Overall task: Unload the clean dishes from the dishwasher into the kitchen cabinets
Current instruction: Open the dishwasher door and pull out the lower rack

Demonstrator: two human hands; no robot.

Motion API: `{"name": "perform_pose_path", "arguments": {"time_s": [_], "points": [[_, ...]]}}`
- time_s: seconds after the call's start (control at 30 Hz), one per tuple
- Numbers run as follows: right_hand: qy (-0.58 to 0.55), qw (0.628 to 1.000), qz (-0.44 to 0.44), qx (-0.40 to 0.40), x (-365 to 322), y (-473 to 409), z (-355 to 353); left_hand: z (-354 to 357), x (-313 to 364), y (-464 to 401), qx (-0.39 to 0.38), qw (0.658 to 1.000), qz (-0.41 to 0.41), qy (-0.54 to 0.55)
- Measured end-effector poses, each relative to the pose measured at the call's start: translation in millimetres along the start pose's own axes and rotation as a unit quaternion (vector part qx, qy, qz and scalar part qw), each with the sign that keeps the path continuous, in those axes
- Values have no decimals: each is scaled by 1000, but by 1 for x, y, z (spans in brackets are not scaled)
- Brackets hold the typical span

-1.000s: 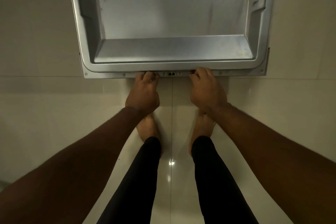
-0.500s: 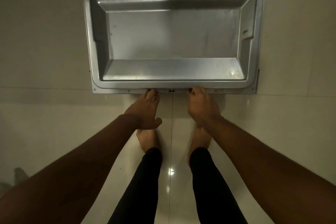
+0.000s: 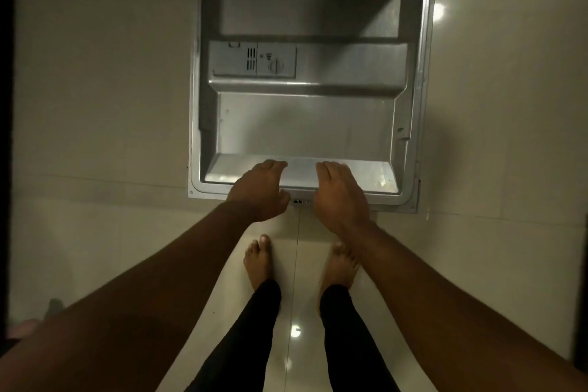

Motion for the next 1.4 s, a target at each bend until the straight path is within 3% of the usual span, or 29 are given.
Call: {"name": "perform_pose_path", "arguments": {"time_s": [0.17,0.3,0.5,0.87,0.97,1.23,1.4], "points": [[6,1000,-9,3,-14,-32,-52,-60,6,-20,42,999,-17,0],[28,998,-22,50,-18,-59,-83,-90,10,-38,54,998,-20,16],[32,999,15,27,-38,-113,-115,-152,-17,-64,86,996,-8,20],[51,989,-42,130,-90,-217,-157,-243,-49,-130,134,990,17,32],[40,992,-43,114,-90,-240,-155,-258,-54,-147,170,985,21,26],[78,984,-43,153,-64,-302,-199,-293,-58,-205,147,989,-6,8],[51,983,-32,172,-42,-347,-235,-323,-57,-246,183,982,-18,-35]]}}
Point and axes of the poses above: each hand's wrist, its own y-axis away from the middle knuckle, its own z-axis out of the palm, x = y × z, the point moved 5 cm from there along -y, towards the middle knuckle, and after that the axes turned 10 degrees about -y, right-handed, at the moved point
